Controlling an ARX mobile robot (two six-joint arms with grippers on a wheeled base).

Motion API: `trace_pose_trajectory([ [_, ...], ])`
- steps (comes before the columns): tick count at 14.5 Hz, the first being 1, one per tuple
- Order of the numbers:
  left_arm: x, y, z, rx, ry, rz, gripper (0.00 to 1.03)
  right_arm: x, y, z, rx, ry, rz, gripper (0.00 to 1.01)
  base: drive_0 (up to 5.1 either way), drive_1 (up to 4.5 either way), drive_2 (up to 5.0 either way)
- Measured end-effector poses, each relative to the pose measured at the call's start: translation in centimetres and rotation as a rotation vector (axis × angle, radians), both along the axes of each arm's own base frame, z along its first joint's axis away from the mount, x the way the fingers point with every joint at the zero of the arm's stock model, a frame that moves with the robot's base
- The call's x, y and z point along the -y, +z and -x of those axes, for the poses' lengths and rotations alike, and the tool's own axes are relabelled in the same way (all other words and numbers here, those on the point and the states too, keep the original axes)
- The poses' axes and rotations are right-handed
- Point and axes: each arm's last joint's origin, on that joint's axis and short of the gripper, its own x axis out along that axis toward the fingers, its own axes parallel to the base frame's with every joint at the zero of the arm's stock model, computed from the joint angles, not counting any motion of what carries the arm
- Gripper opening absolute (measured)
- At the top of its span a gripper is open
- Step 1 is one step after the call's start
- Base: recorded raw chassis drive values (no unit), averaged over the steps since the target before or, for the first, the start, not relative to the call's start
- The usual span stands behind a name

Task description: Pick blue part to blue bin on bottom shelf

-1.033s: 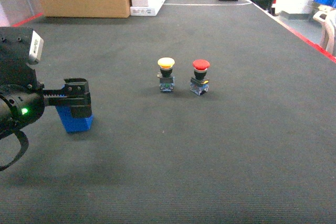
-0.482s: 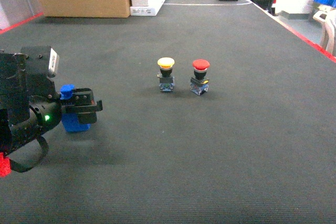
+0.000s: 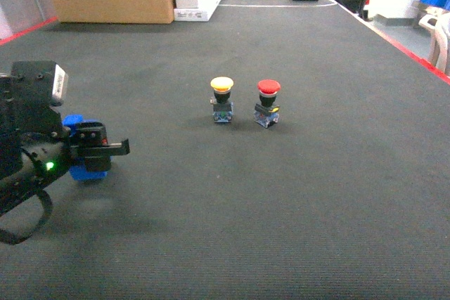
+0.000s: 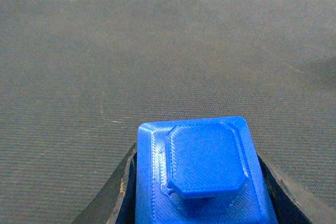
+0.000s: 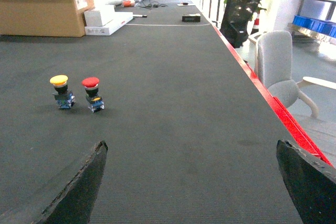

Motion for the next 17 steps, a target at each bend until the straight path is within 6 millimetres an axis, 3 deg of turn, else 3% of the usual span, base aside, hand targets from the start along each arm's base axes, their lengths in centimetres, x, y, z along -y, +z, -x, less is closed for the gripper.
trace_pose_trajectory([
  [1, 0.1, 1.1, 1.3, 0.021, -0.016, -0.02, 0.45, 0.0, 0.0, 0.0, 0.0, 0.0, 0.0, 0.98, 0.0, 0.0, 0.0],
  [3, 0.5, 5.3, 5.0, 0.133, -0.068, -0.053, 0.45, 0.0, 0.0, 0.0, 0.0, 0.0, 0.0, 0.98, 0.0, 0.0, 0.0],
  [5, 0.6, 9.9, 10.5, 0.219, -0.106, -0.075, 0.45, 0.0, 0.0, 0.0, 0.0, 0.0, 0.0, 0.98, 0.0, 0.0, 0.0],
  [8, -0.6, 14.0, 17.5, 0.331, -0.041, -0.049, 0.45, 0.0, 0.0, 0.0, 0.0, 0.0, 0.0, 0.98, 0.0, 0.0, 0.0],
  [10, -1.3, 15.3, 20.3, 0.38, -0.016, -0.024, 0.45, 0.0, 0.0, 0.0, 0.0, 0.0, 0.0, 0.98, 0.0, 0.0, 0.0],
  [13, -2.3, 16.0, 22.9, 0.431, 0.003, -0.003, 0.45, 0.0, 0.0, 0.0, 0.0, 0.0, 0.0, 0.98, 0.0, 0.0, 0.0],
  [17, -2.2, 15.5, 23.5, 0.426, 0.007, 0.01, 0.45, 0.0, 0.0, 0.0, 0.0, 0.0, 0.0, 0.98, 0.0, 0.0, 0.0],
])
